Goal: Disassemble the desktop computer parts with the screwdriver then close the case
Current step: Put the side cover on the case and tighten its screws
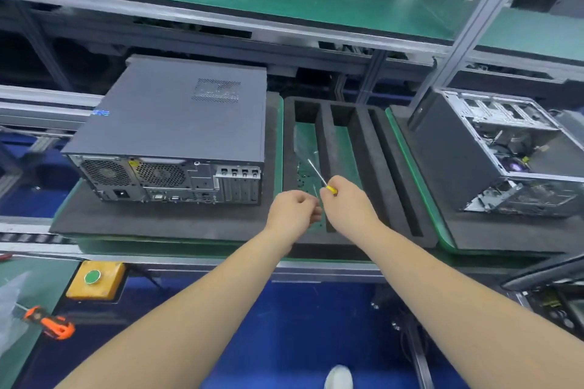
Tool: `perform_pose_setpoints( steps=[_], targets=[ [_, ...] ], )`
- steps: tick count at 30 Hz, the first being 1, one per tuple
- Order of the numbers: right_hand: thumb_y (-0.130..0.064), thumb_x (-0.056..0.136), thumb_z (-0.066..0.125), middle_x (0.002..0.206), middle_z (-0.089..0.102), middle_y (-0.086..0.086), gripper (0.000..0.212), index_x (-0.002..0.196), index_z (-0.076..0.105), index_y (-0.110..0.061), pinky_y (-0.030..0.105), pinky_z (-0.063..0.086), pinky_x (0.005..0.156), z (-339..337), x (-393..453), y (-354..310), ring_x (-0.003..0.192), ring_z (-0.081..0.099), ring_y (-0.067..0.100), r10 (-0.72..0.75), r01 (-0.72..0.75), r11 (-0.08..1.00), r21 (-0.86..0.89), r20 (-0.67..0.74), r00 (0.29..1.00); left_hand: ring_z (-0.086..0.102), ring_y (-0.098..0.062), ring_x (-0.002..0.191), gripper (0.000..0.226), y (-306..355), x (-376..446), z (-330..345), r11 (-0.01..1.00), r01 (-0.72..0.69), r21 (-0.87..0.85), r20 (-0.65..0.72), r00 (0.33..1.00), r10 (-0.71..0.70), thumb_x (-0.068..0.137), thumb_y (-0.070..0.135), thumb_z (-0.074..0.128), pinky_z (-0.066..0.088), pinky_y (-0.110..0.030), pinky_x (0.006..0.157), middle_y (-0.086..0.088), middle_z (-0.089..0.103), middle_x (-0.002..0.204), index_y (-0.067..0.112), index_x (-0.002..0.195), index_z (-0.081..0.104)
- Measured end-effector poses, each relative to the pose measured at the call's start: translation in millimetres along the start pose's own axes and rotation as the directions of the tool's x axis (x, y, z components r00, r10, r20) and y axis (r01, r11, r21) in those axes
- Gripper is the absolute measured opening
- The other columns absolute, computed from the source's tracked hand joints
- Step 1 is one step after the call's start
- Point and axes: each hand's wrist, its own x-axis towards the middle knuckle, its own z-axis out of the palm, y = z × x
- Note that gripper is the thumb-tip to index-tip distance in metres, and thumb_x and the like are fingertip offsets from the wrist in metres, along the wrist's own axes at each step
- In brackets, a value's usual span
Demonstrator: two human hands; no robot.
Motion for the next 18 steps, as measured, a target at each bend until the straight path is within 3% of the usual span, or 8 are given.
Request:
perform_pose_setpoints(
  steps=[4, 7, 10, 13, 18],
  targets=[
    [-0.026, 0.107, 0.041, 0.087, 0.060, 0.006, 0.022, 0.089, 0.043, -0.016, 0.038, 0.046, 0.064, -16.3, 46.8, 47.8, 0.077, 0.058, 0.030, 0.044, -0.042, 0.992, -0.119, 0.018, 0.999, 0.066, -0.009, 0.081, 0.028, -11.6, 27.4, 38.0, 0.874, -0.137, 0.466, 0.036, 0.990, 0.136, 0.094, 0.014, 0.052, 0.051, -0.021, 0.068, 0.011, 0.070, 0.098, 0.026, 0.100, 0.077],
    [-0.021, 0.106, 0.040, 0.086, 0.060, 0.007, 0.021, 0.086, 0.042, -0.014, 0.033, 0.041, 0.060, -14.8, 91.7, 78.8, 0.071, 0.053, 0.028, 0.076, -0.067, 0.991, -0.119, 0.068, 0.995, 0.061, -0.014, 0.077, 0.025, -23.4, 60.9, 56.1, 0.776, -0.096, 0.624, 0.003, 0.993, 0.120, 0.097, 0.014, 0.051, 0.046, -0.022, 0.067, 0.006, 0.062, 0.092, 0.019, 0.100, 0.075],
    [-0.017, 0.102, 0.037, 0.081, 0.057, 0.004, 0.022, 0.080, 0.038, -0.017, 0.032, 0.037, 0.058, -0.8, 139.9, 96.8, 0.066, 0.048, 0.026, 0.088, -0.079, 0.993, -0.084, 0.107, 0.990, 0.062, -0.024, 0.089, 0.021, -31.9, 99.9, 71.9, 0.748, 0.014, 0.664, -0.070, 0.997, 0.043, 0.101, 0.019, 0.053, 0.047, -0.029, 0.077, -0.002, 0.066, 0.094, 0.011, 0.102, 0.073],
    [-0.016, 0.102, 0.038, 0.078, 0.056, 0.003, 0.021, 0.081, 0.037, -0.018, 0.033, 0.033, 0.055, 18.2, 176.3, 100.4, 0.068, 0.048, 0.029, -0.005, 0.018, 0.997, -0.082, 0.152, 0.988, 0.064, -0.030, 0.101, 0.019, -38.1, 134.0, 83.8, 0.726, 0.144, 0.672, -0.195, 0.981, -0.014, 0.100, 0.015, 0.056, 0.051, -0.033, 0.083, -0.010, 0.071, 0.107, 0.006, 0.104, 0.072],
    [-0.022, 0.107, 0.037, 0.079, 0.055, 0.005, 0.019, 0.089, 0.039, -0.015, 0.038, 0.036, 0.058, 33.2, 210.5, 109.6, 0.071, 0.050, 0.032, -0.207, 0.227, 0.971, -0.072, 0.221, 0.953, 0.062, -0.029, 0.093, 0.021, -46.8, 174.4, 106.3, 0.681, 0.310, 0.664, -0.398, 0.917, -0.029, 0.095, 0.003, 0.048, 0.053, -0.041, 0.082, -0.010, 0.069, 0.105, 0.004, 0.102, 0.068]
  ],
)
